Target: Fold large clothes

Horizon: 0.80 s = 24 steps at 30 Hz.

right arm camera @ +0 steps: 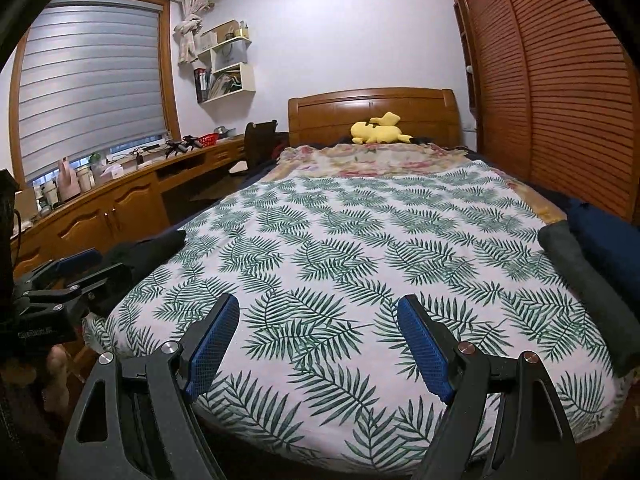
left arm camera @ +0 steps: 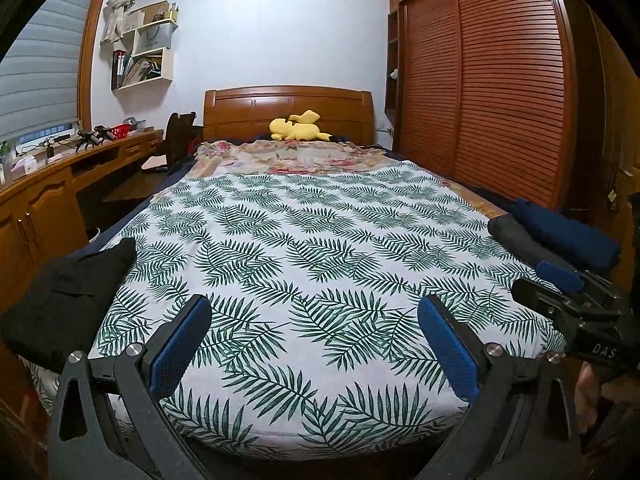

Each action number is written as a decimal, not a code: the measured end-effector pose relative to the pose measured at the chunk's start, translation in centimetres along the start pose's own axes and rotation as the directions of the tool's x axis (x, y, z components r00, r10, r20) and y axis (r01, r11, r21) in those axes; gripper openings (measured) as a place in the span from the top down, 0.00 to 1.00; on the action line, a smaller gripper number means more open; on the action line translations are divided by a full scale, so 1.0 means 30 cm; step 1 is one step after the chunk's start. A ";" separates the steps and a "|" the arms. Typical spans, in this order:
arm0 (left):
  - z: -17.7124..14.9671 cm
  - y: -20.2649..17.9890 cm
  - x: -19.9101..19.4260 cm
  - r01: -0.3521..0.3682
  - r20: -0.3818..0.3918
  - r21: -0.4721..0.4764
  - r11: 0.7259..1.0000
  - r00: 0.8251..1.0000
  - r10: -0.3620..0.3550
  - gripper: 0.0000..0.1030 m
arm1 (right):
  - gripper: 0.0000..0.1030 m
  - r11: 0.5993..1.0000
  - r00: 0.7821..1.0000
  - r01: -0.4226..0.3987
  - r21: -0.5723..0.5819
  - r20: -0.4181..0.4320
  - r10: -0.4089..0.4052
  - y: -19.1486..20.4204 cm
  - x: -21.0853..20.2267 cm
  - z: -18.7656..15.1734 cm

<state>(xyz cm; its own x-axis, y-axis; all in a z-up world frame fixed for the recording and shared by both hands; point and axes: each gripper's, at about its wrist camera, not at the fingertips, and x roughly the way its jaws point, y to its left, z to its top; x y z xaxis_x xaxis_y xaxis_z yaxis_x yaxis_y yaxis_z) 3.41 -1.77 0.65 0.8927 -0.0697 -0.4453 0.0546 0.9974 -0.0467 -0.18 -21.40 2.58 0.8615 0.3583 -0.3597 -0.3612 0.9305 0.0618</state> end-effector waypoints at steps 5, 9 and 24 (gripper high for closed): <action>-0.001 0.002 -0.009 0.005 0.007 -0.003 1.000 1.000 -0.005 0.00 | 0.20 1.000 1.000 0.001 0.004 0.002 -0.001 -0.001 0.018 -0.001; -0.001 0.003 -0.026 -0.003 0.019 0.007 1.000 1.000 0.002 0.00 | 0.20 1.000 1.000 0.001 0.004 0.007 -0.001 0.004 0.026 0.002; 0.005 0.005 -0.045 -0.004 0.031 0.005 1.000 1.000 0.004 0.00 | 0.20 1.000 1.000 0.006 0.004 0.024 -0.006 0.008 0.050 0.001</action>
<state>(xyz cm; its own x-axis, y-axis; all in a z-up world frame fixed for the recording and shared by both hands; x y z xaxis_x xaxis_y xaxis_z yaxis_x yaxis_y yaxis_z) 2.27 -1.51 1.36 0.9062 -0.0651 -0.4179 0.0529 0.9978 -0.0407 1.03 -20.66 2.08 0.8718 0.3545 -0.3380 -0.3545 0.9329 0.0639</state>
